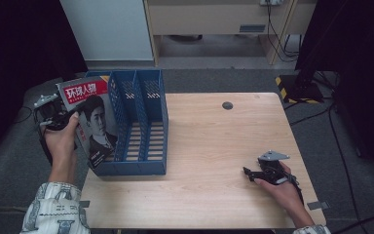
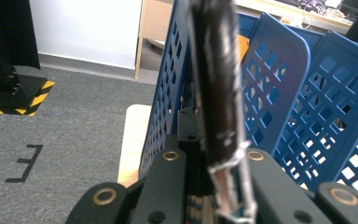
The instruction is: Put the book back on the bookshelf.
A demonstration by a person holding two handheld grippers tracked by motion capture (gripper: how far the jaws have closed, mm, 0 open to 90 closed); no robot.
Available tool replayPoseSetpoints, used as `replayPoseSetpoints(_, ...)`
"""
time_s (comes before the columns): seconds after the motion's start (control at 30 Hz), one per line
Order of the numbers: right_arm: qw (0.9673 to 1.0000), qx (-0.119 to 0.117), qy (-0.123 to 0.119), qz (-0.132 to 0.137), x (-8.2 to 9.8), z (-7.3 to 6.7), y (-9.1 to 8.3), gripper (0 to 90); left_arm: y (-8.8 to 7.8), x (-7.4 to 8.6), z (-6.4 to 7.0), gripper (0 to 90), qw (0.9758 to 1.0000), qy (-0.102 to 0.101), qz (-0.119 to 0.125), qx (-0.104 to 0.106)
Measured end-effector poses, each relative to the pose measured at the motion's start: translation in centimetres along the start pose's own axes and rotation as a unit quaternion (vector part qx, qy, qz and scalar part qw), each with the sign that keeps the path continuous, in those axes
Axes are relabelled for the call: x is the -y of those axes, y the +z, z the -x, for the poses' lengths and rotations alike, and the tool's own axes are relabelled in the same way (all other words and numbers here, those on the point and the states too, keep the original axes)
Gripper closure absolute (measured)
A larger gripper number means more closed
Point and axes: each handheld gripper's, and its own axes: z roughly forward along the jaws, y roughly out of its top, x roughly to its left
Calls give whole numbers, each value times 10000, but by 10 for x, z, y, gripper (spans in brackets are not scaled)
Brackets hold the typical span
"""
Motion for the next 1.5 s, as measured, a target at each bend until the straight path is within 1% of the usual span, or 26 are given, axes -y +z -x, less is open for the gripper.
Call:
replayPoseSetpoints(0.1,10000,-3,3,2,0,0,0,236,0,-4,0,842,10000,37,-48,10)
replayPoseSetpoints(0.23,10000,-5,4,2,0,0,0,236,0,-9,1,826,10000,22,16,-2)
replayPoseSetpoints(0.33,10000,-4,0,2,0,0,0,236,2,-12,1,808,10000,47,-28,-21)
replayPoseSetpoints(0.37,10000,-2,0,1,0,0,0,236,2,-13,0,809,10000,36,-24,-21)
replayPoseSetpoints(0.4,10000,-3,0,2,0,0,0,236,2,-14,0,814,10000,32,-21,25)
replayPoseSetpoints(0.43,10000,-5,1,2,0,0,0,236,2,-15,1,842,10000,46,-42,28)
replayPoseSetpoints(0.47,10000,-7,5,-1,0,0,0,236,3,-15,1,852,9999,96,-58,6)
replayPoseSetpoints(0.57,10000,-15,14,-8,0,0,0,236,0,-14,3,861,10000,92,-36,-10)
replayPoseSetpoints(0.63,10000,-15,14,-7,0,0,0,236,-2,-13,3,863,10000,90,40,-10)
replayPoseSetpoints(0.7,10000,-16,12,-6,0,0,0,236,-5,-12,3,865,9999,-22,133,95)
replayPoseSetpoints(0.8,10000,-7,0,0,0,0,0,236,-9,-11,2,865,9995,-64,268,123)
replayPoseSetpoints(0.87,10000,-5,1,1,0,0,0,236,-12,-9,3,866,9991,-32,390,133)
replayPoseSetpoints(0.97,10000,-4,-5,2,0,0,0,236,-15,-8,6,866,9985,83,533,118)
replayPoseSetpoints(1.1,10000,-3,-5,0,0,0,0,236,-20,-7,10,866,9979,181,615,108)
replayPoseSetpoints(1.17,10000,-5,-3,2,0,0,0,236,-22,-6,12,866,9974,194,687,89)
replayPoseSetpoints(1.23,10000,-2,-6,1,0,0,0,236,-24,-5,12,866,9969,156,757,140)
replayPoseSetpoints(1.27,10000,-3,-5,0,0,0,0,236,-25,-5,12,866,9969,165,766,106)
replayPoseSetpoints(1.3,10000,-1,-6,-1,0,0,0,236,-26,-4,12,866,9966,162,797,123)
replayPoseSetpoints(1.37,10000,-4,-5,1,0,0,0,236,-28,-3,12,866,9961,210,852,118)
replayPoseSetpoints(1.43,10000,-4,-18,1,0,0,0,236,-29,-2,12,866,9956,179,906,127)
replayPoseSetpoints(1.5,10000,-5,-9,-6,0,0,0,236,-31,0,11,866,9945,100,1035,146)
